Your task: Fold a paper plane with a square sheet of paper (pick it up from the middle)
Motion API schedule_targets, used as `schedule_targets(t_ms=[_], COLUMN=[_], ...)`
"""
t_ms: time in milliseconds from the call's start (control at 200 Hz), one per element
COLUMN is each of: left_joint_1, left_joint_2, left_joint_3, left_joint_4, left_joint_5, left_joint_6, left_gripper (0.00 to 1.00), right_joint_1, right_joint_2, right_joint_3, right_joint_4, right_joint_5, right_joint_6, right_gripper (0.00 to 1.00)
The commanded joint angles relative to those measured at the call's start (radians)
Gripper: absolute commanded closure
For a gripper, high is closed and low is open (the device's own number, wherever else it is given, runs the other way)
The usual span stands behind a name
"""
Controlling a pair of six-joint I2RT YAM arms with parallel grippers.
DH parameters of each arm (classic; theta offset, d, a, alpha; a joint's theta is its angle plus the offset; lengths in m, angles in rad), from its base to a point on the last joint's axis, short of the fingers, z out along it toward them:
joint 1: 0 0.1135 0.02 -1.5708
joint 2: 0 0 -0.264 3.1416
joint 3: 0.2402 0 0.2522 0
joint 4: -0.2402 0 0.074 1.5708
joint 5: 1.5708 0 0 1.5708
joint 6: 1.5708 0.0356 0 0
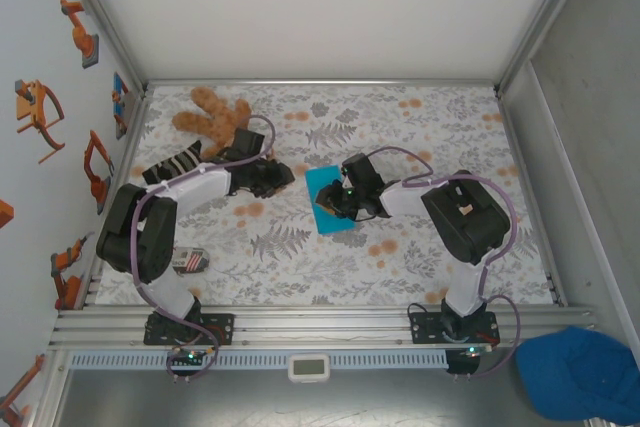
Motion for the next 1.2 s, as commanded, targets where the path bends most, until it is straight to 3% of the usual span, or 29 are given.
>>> schedule_targets(t_ms=[0, 195, 531, 846, 1192], left_joint_1=[-0.040, -0.104, -0.137, -0.150, -0.153], left_joint_2=[-0.021, 0.035, 0.152, 0.194, 0.234], left_joint_3=[-0.004, 0.006, 0.079, 0.077, 0.102], left_joint_4=[0.032, 0.063, 0.081, 0.046, -0.007], left_joint_5=[0.031, 0.051, 0.116, 0.103, 0.046], left_joint_6=[-0.020, -0.033, -0.027, 0.009, 0.052], left_gripper=[0.74, 0.79, 0.89, 1.00, 1.00], right_joint_1=[0.004, 0.004, 0.009, 0.011, 0.010], right_joint_2=[0.018, 0.021, 0.037, 0.038, 0.038], right_joint_3=[0.001, 0.016, 0.051, 0.054, 0.057], right_joint_4=[-0.094, -0.154, -0.244, -0.243, -0.247], right_joint_5=[0.044, 0.063, 0.097, 0.097, 0.097], right_joint_6=[-0.029, -0.053, -0.081, -0.076, -0.075], right_gripper=[0.76, 0.83, 0.97, 1.00, 1.00])
